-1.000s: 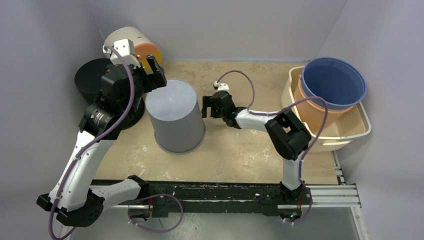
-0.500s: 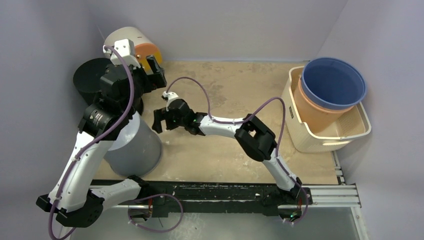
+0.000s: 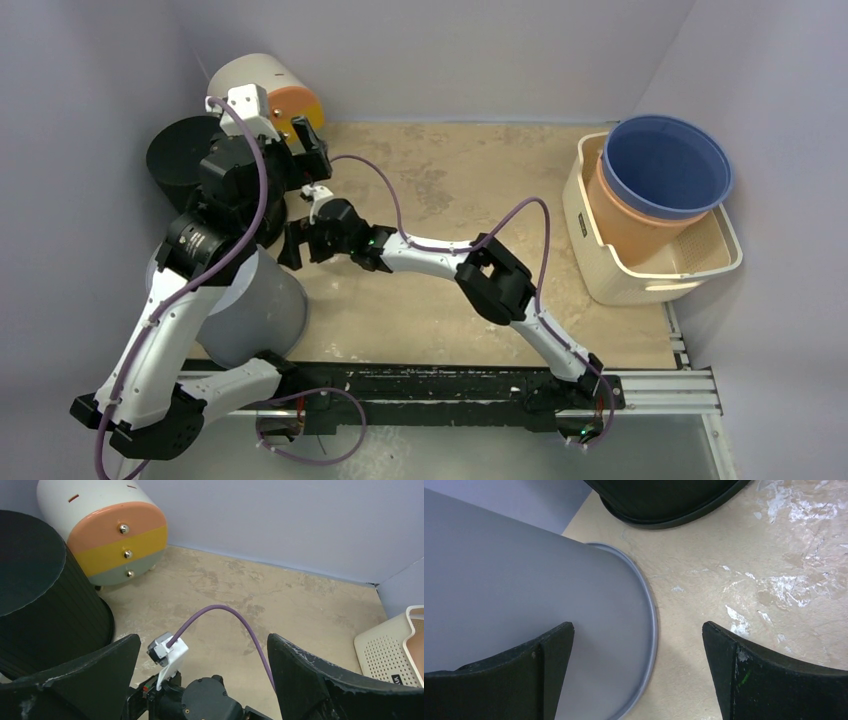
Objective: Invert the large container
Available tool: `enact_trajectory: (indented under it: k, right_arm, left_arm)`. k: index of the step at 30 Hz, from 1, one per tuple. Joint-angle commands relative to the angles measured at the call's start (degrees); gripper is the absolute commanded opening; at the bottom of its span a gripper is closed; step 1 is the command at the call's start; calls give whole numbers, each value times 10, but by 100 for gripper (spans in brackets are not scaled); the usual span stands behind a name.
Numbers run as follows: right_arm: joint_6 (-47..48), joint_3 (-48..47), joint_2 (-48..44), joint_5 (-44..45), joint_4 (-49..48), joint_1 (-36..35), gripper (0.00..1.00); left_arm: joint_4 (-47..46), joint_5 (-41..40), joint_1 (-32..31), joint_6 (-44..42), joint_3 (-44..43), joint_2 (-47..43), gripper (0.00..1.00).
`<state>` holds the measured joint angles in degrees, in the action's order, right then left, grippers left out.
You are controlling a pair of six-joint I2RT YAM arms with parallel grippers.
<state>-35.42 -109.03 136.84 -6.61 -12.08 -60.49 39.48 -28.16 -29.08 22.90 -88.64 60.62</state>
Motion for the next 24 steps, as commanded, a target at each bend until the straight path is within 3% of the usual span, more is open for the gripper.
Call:
enact_trajectory:
  k: [1, 11, 17, 24]
  right_arm:
    - [6, 32, -57, 10, -6, 0, 100]
    - [60, 237, -178, 123, 17, 24, 100]
    - [62, 296, -201, 22, -24, 8, 100]
    - [74, 212, -151, -48, -25, -19, 100]
  left_arm:
    - [-22, -7, -4, -16, 1, -4, 94]
    - [-18, -9, -4, -19, -1, 2, 94]
    - [-24, -10, -4, -17, -12, 14, 94]
    - [-24, -9, -3, -19, -13, 23, 94]
